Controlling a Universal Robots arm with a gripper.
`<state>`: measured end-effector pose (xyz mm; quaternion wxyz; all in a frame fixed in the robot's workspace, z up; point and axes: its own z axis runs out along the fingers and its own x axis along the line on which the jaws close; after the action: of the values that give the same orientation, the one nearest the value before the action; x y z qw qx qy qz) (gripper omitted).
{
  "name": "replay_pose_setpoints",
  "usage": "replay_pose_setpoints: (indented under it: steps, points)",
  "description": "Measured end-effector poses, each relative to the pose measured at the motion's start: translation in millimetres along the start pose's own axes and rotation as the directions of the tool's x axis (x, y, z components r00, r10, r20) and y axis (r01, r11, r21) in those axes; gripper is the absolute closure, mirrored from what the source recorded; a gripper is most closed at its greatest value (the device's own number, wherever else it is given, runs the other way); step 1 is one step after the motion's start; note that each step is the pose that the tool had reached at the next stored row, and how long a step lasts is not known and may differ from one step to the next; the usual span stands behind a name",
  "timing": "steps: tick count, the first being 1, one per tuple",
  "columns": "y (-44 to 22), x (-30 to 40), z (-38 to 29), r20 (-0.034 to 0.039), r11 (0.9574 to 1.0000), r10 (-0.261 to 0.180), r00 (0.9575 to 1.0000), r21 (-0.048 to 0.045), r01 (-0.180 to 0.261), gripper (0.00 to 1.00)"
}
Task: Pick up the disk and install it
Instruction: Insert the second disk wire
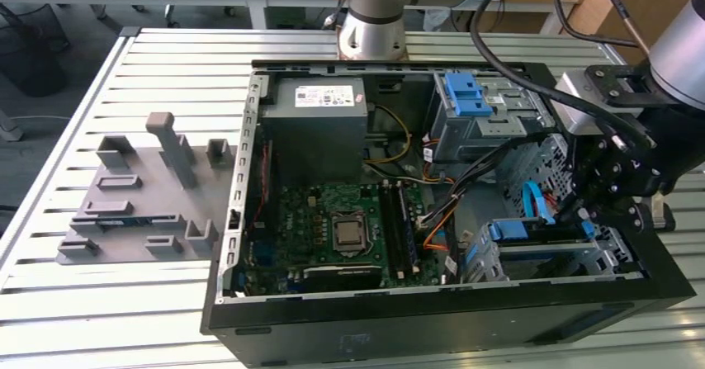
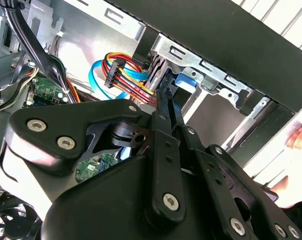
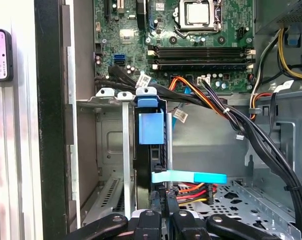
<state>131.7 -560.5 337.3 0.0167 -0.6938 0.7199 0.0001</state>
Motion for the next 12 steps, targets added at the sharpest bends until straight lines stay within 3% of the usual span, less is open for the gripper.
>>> replay_pose_setpoints:
  steps: [12]
  points:
    - [-0.3,0.6,3.1,0.0068,1.0000,0.000,1.0000,-0.0015,0.000,0.84]
